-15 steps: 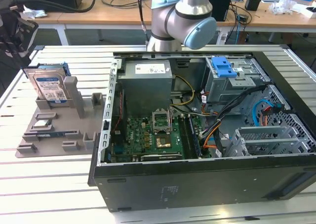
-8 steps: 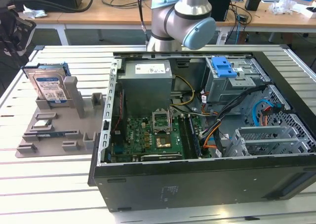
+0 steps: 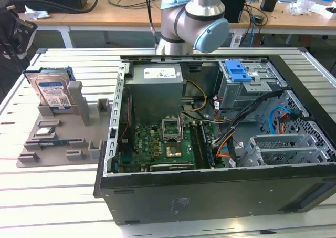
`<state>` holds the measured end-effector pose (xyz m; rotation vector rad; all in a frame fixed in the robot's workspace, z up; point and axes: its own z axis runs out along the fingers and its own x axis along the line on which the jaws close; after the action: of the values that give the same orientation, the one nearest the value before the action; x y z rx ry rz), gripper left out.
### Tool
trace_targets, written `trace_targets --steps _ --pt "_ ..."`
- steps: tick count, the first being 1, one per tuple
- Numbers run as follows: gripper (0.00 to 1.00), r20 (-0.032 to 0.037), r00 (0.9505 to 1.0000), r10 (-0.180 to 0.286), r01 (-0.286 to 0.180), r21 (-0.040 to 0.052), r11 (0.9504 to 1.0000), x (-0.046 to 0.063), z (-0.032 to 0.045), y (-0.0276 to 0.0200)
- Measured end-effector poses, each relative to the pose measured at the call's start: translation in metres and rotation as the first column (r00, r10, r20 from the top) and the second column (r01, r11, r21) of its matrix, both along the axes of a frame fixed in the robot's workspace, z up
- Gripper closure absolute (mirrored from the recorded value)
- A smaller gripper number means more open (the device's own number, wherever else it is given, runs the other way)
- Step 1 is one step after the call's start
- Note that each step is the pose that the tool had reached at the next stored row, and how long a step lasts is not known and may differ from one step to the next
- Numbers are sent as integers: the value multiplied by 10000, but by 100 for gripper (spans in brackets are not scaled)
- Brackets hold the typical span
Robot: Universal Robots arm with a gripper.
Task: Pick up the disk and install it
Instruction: 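Reach for the disk, then pick up the disk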
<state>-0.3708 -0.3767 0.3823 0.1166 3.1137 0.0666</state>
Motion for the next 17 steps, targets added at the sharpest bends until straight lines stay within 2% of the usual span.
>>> trace_targets --steps 4,6,9,11,17 --pt "90 1 10000 13 -13 0 10000 -1 -1 0" --pt "90 0 9997 263 -263 -1 9997 -2 0 0" --pt "90 0 9969 792 -792 0 9969 -1 0 0" --pt "90 1 9928 1195 -1195 0 9928 -1 -1 0" --pt "90 1 9861 1664 -1664 0 9861 -1 -1 0"
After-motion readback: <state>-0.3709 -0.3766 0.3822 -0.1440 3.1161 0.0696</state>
